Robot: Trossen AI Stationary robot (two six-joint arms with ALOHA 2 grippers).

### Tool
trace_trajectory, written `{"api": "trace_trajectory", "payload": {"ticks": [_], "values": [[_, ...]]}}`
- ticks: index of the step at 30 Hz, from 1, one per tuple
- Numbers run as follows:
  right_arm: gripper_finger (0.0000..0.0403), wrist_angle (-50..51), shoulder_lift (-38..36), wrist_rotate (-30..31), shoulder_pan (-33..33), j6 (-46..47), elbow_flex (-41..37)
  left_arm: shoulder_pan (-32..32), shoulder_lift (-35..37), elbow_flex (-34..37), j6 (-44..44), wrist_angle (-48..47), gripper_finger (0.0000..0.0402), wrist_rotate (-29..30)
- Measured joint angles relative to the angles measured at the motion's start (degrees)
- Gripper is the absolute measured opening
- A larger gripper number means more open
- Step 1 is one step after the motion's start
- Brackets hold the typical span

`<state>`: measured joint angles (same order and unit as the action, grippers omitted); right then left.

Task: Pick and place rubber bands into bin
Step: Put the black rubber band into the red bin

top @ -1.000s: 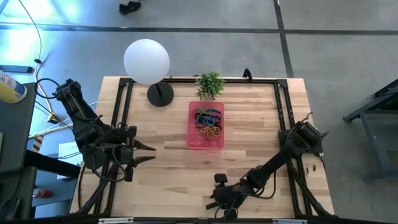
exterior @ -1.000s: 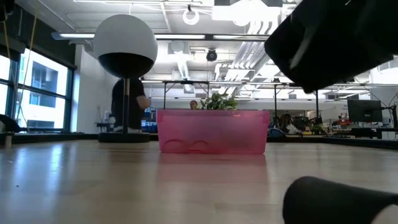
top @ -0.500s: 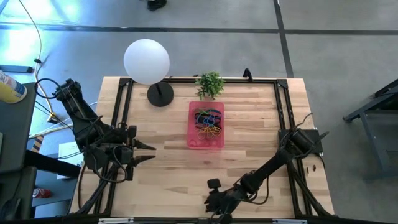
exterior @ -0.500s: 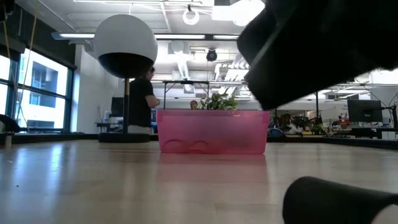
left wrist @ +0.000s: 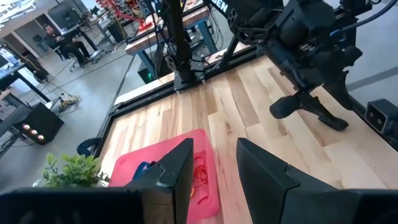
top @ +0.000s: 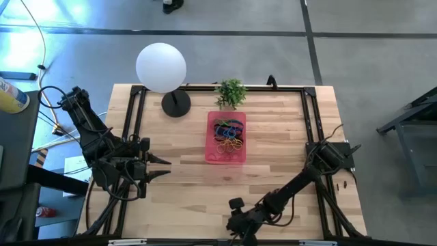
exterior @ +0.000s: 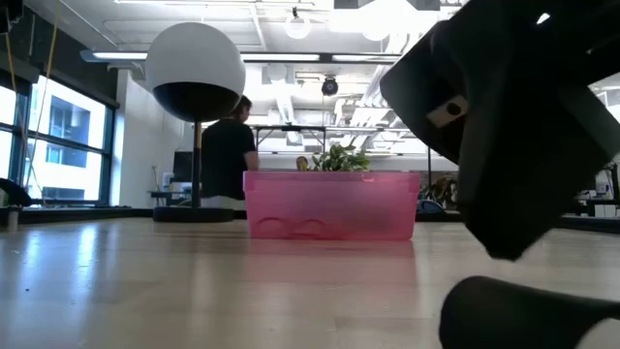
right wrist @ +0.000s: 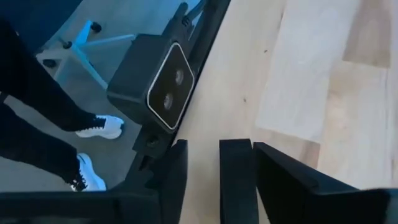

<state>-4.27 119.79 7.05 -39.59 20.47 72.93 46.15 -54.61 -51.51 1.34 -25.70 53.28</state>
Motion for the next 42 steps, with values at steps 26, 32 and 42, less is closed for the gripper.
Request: {"api": "trace_trajectory", "payload": {"ticks": [26,32,42], "values": [[0.0209,2.21,2.88,4.46,0.15,5.03,0.13,0.00,0.15,-0.02,-0.38,-2.17,0.0111,0.35],[0.0119,2.48,2.75,3.73,0.19,5.87,0.08,0.00,0.15,-0.02,-0.41,-2.55,0.0111,0.48],[0.0019,2.97,0.29,7.26,-0.38,9.20,-0.07,0.00,0.15,-0.02,-0.57,-2.81,0.0111,0.46]]}}
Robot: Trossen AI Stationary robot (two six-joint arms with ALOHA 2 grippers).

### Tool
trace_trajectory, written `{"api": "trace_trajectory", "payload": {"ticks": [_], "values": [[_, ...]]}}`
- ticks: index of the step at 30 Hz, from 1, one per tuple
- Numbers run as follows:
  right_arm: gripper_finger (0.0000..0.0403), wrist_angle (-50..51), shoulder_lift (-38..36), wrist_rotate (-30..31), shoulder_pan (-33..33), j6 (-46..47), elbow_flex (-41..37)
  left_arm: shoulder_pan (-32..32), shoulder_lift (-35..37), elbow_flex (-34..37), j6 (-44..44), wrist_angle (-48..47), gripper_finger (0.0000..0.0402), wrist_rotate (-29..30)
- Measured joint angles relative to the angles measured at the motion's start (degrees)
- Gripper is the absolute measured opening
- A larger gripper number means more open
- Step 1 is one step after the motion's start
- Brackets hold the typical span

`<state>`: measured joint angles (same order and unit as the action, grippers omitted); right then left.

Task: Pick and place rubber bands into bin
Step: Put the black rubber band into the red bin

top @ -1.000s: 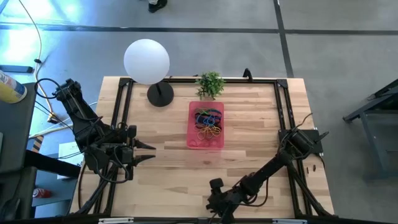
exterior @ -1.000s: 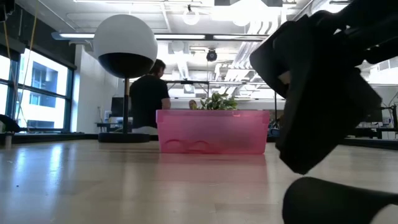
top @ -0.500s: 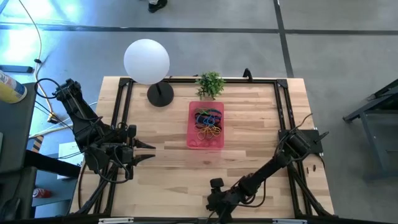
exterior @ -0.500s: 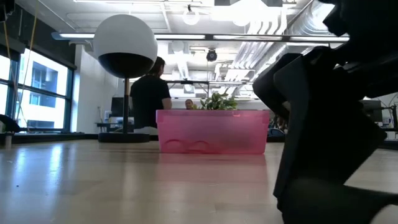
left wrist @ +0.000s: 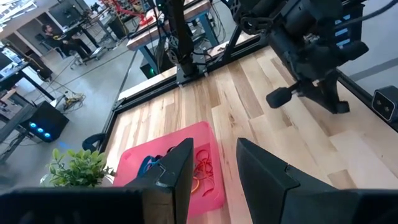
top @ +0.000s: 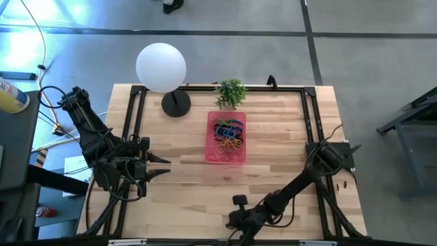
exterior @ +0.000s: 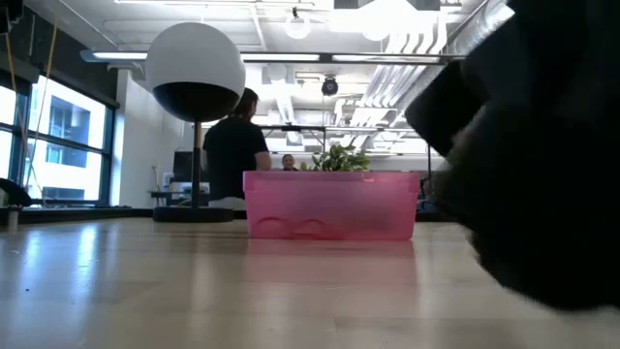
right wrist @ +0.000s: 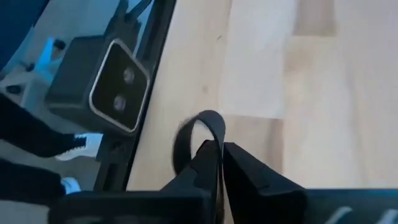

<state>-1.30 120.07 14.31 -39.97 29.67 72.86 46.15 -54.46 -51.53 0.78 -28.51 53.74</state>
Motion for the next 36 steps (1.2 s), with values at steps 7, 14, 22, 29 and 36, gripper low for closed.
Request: {"api": "trace_trajectory", "payload": {"ticks": [7,14,22,29,36], "values": [[0.0009,2.49,-4.38,4.34,-0.20,-0.10,0.04,0.00,0.00,0.00,-0.02,0.00,0.0111,0.06],[0.0007,9.54,-12.56,10.71,2.64,-6.33,0.04,0.00,0.00,0.00,0.08,0.02,0.0111,6.26],[0.0006,22.69,-23.07,15.30,11.32,-11.25,0.04,-0.02,-0.12,-0.02,2.89,0.09,0.0111,8.44],[0.0005,29.37,-25.97,11.30,22.83,-17.26,0.04,-0.03,-0.85,-0.04,1.95,1.80,0.0111,4.15],[0.0005,30.01,-25.54,5.55,34.65,-21.29,-0.76,-0.02,-0.94,-0.04,1.95,1.51,0.0111,3.87]]}}
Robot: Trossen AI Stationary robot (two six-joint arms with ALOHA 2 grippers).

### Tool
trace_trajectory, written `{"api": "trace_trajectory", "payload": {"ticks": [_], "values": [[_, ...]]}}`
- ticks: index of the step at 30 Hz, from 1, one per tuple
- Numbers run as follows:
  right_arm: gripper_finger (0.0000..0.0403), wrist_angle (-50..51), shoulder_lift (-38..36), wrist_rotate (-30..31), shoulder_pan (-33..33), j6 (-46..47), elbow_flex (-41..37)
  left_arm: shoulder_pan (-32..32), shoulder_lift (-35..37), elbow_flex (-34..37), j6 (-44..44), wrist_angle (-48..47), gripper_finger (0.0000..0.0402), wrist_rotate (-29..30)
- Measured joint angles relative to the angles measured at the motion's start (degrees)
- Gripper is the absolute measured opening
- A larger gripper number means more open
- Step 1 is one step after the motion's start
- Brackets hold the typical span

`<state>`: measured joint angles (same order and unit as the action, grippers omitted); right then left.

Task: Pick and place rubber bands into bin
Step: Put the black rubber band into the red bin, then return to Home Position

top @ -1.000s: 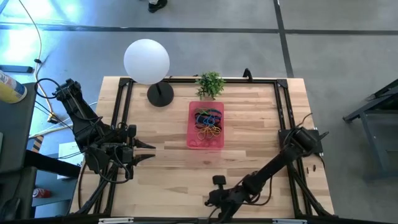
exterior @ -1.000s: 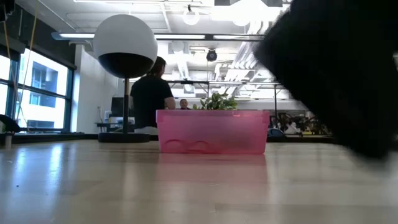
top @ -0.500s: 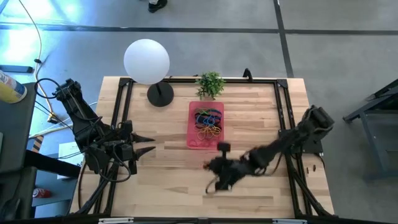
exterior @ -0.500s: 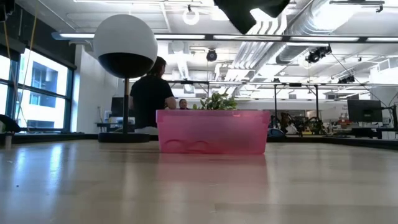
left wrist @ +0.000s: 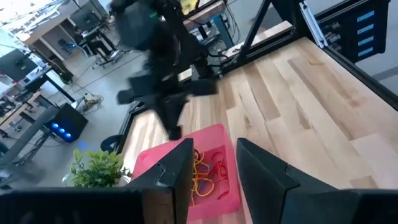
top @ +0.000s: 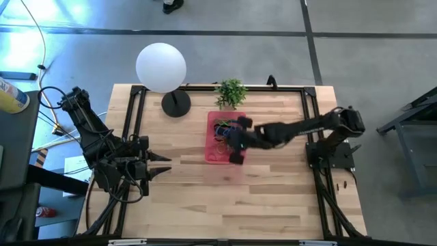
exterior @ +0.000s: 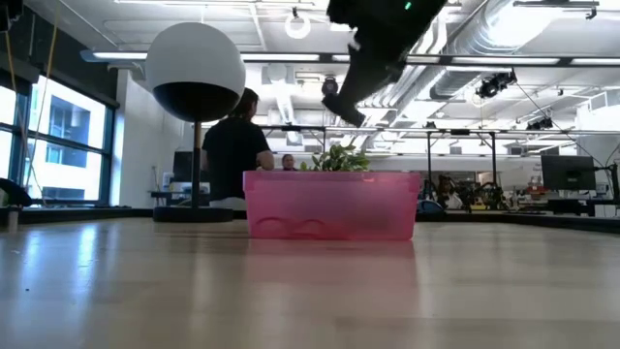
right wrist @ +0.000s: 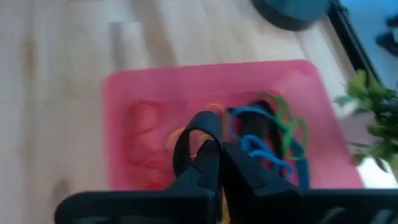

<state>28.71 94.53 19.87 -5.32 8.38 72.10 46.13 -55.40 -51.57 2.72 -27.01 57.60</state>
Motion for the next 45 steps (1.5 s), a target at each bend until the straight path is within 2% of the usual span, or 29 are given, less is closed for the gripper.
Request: {"api": "trace_trajectory", "payload": {"ticks": [10,15,22,25,30,34,39,42,45], "values": [[0.0003,-1.31,0.01,-8.51,12.40,-4.37,0.00,0.00,0.02,0.00,-0.02,0.02,0.0111,-1.25],[0.0013,-3.51,0.72,-10.16,15.38,-6.21,0.04,0.00,0.02,0.00,-0.02,-0.06,0.0111,-1.68],[0.0028,-4.91,6.41,-16.90,16.96,-9.36,0.04,0.00,0.02,0.00,0.00,-0.11,0.0111,-1.68],[0.0046,-5.26,8.13,-17.23,16.93,-9.94,0.02,0.00,0.02,0.00,-0.02,-0.11,0.0111,-1.69],[0.0099,-5.46,7.14,-17.02,16.98,-9.71,0.04,0.00,0.02,0.01,-0.04,-0.09,0.0111,-3.06],[0.0138,-6.04,3.95,-17.19,16.51,-8.82,0.04,0.00,0.02,0.02,-0.08,-0.02,0.0111,-4.75],[0.0165,-5.10,-1.88,-16.57,14.28,-2.46,0.17,-0.04,0.02,0.02,2.62,1.26,0.0111,-4.84],[0.0172,-4.48,-6.86,-16.83,12.10,-2.55,0.26,-1.21,0.02,0.07,10.35,6.62,0.0111,-8.93],[0.0174,-4.26,-11.72,-16.57,9.55,-4.65,0.28,-6.35,-0.02,0.07,21.49,15.89,0.0111,-20.73]]}}
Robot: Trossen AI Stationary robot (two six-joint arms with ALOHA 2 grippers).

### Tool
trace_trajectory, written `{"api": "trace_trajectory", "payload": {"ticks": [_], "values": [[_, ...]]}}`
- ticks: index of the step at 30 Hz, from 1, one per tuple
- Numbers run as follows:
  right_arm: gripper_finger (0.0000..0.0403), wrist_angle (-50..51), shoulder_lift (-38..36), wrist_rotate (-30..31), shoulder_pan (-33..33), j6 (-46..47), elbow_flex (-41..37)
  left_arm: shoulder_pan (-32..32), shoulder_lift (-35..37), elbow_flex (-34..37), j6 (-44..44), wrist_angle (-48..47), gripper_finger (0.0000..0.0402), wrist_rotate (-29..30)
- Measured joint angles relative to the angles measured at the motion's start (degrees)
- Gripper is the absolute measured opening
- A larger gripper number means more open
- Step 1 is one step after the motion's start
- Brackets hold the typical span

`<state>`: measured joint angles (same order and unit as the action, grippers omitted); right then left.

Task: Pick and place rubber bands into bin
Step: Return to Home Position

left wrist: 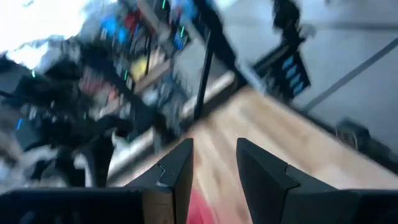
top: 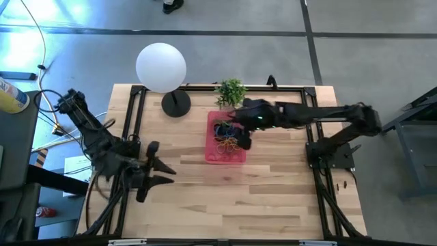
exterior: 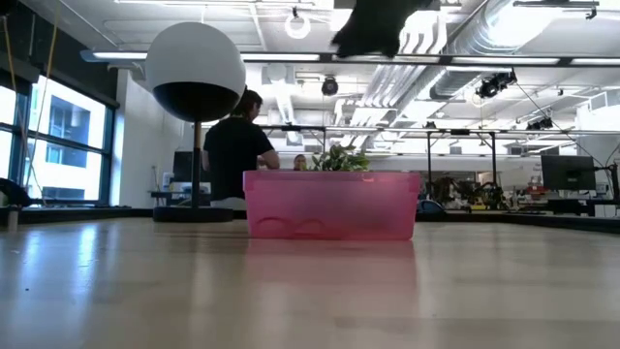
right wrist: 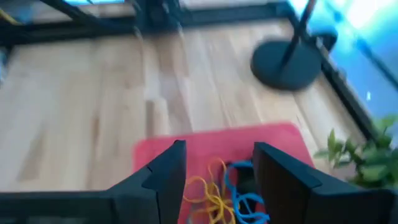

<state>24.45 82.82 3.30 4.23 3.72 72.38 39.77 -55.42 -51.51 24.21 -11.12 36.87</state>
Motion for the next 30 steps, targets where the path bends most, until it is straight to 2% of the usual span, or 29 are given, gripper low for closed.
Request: {"api": "trace_trajectory", "payload": {"ticks": [3,5,11,14,19,21,25,27,30], "values": [[0.0171,-0.26,-4.32,2.97,-2.36,0.49,0.00,-6.95,-1.13,-0.02,7.14,6.80,0.0111,-11.71],[0.0169,-0.41,-6.75,5.06,-3.85,0.50,0.00,-11.36,-1.88,-0.02,8.20,7.10,0.0111,-16.37],[0.0169,1.46,-11.94,6.86,-9.08,-0.90,-0.04,-23.10,-2.02,0.00,7.13,3.53,0.0111,-18.33],[0.0169,4.31,-14.38,10.77,-11.48,-0.06,-0.08,-28.08,0.29,0.24,8.39,3.03,0.0111,-19.55],[0.0165,6.80,-18.64,17.17,-14.68,-2.16,-0.17,-36.40,6.65,7.40,8.75,8.79,0.0111,-26.15],[0.0166,6.78,-20.57,16.55,-14.95,-3.84,-0.17,-38.49,9.53,11.26,7.02,11.56,0.0111,-27.03],[0.0166,5.25,-24.45,11.51,-14.05,-8.17,-1.20,-39.01,14.04,17.26,4.31,13.93,0.0111,-26.80],[0.0164,0.75,-27.91,8.70,-12.75,-9.41,-5.91,-38.97,15.98,18.81,3.58,14.05,0.0111,-25.64],[0.0160,-9.32,-35.02,4.16,-9.70,-9.37,-17.00,-39.05,17.90,20.30,3.49,14.38,0.0111,-23.57]]}}
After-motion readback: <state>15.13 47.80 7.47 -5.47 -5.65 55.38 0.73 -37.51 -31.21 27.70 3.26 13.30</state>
